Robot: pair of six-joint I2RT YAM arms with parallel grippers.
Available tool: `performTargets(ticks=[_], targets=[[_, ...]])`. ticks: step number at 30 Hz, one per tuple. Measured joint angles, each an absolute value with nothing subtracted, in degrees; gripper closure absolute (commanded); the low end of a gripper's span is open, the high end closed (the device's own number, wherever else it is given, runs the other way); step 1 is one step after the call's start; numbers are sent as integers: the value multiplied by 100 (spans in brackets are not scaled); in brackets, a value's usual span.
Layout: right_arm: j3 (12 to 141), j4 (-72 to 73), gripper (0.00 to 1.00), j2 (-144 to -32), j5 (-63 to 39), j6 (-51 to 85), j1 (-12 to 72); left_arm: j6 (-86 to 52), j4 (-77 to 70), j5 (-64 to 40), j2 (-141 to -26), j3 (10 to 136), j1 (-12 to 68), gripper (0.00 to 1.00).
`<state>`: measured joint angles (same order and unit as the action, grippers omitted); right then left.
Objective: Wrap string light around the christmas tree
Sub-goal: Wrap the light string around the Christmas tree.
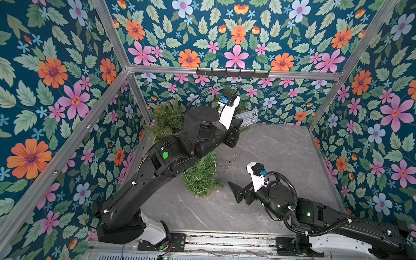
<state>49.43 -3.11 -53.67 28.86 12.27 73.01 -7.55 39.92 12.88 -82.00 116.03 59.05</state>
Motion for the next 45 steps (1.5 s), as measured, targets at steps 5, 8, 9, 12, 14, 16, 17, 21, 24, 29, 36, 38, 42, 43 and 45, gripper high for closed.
performTargets(ticks=[5,8,9,12,14,16,17,21,24,29,36,38,42,43,45], targets=[[4932,-311,0,-5382,2882,1251,7288,-891,4082,1363,-7924,11308,5970,100],[4932,-311,0,-5411,2867,1306,7266,-1046,4093,1326,-7736,11185,6045,100],[4932,-311,0,-5426,2864,1306,7260,-1074,4097,1284,-7682,11146,6064,100],[4932,-311,0,-5478,2862,1326,7247,-1262,4097,1120,-7518,10995,6075,100],[4932,-311,0,-5513,2860,1326,7240,-1382,4095,982,-7400,10886,6084,100],[4932,-311,0,-5553,2853,1328,7229,-1525,4084,805,-7277,10761,6088,100],[4932,-311,0,-5568,2842,1328,7229,-1577,4082,705,-7229,10709,6093,100],[4932,-307,0,-5623,2842,1345,7214,-1787,4093,377,-7008,10462,6112,100],[4934,-307,0,-5662,2801,1347,7179,-1839,4097,158,-6770,10300,6112,100],[4947,-285,0,-5704,2803,1354,7113,-1994,4117,-110,-6318,9880,6112,100],[5041,-272,0,-5780,2897,1372,7043,-2082,4641,-220,-5988,9312,6112,100],[5070,-252,0,-5804,2932,1369,7026,-2102,4746,-215,-5802,9124,6112,100],[5083,-263,0,-5870,2980,1369,7006,-2217,4777,-126,-5369,8770,6112,100],[5083,-268,0,-5878,3009,1372,7000,-2228,4781,-93,-5258,8680,6112,100],[5083,-268,0,-5887,3017,1385,6982,-2257,4801,-21,-5078,8519,6112,100]])
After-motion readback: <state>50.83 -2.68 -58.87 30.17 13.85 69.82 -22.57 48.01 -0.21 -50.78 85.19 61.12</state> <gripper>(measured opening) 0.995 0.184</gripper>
